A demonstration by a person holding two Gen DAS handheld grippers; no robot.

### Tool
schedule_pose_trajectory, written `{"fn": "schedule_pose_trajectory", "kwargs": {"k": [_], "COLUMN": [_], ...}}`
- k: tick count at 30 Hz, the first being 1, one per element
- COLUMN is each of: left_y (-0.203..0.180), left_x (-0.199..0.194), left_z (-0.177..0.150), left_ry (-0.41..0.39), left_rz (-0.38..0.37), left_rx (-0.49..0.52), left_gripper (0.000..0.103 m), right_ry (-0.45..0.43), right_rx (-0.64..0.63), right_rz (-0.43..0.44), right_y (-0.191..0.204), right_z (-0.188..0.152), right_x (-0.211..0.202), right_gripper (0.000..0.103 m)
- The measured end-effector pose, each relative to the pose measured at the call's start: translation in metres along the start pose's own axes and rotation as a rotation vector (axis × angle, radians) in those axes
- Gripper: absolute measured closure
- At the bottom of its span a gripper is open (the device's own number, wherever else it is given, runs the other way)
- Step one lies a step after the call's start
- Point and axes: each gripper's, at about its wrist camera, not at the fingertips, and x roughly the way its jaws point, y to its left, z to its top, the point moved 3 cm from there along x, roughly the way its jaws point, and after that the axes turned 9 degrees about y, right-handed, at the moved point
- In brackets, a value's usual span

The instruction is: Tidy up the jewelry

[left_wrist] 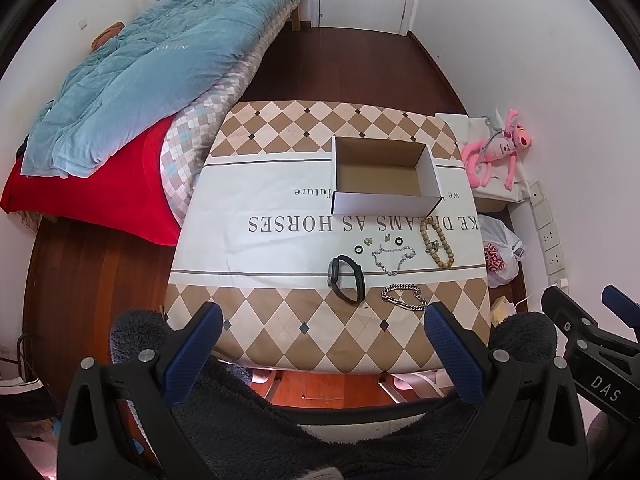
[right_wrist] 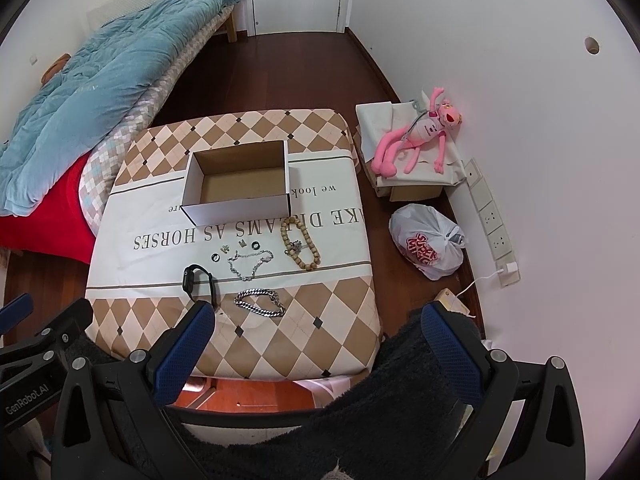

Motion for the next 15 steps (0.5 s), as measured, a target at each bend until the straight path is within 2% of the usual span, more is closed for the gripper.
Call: {"fn": "schedule_pose_trajectory", "kwargs": {"k": [15], "left_y": [-0.0002], "left_x": [-0.0033], "left_z": [0.0022], "left_ry": [-0.003], "left_rz": [-0.003], "left_rx": [-0.004], "left_gripper": [0.0], "right_ry": [-0.005], "right_rx": [0.002], "right_rz": [0.004], "right_y": [0.001], "right_z": [0.0019], "right_x": [-0.003], "right_gripper": [0.0]}}
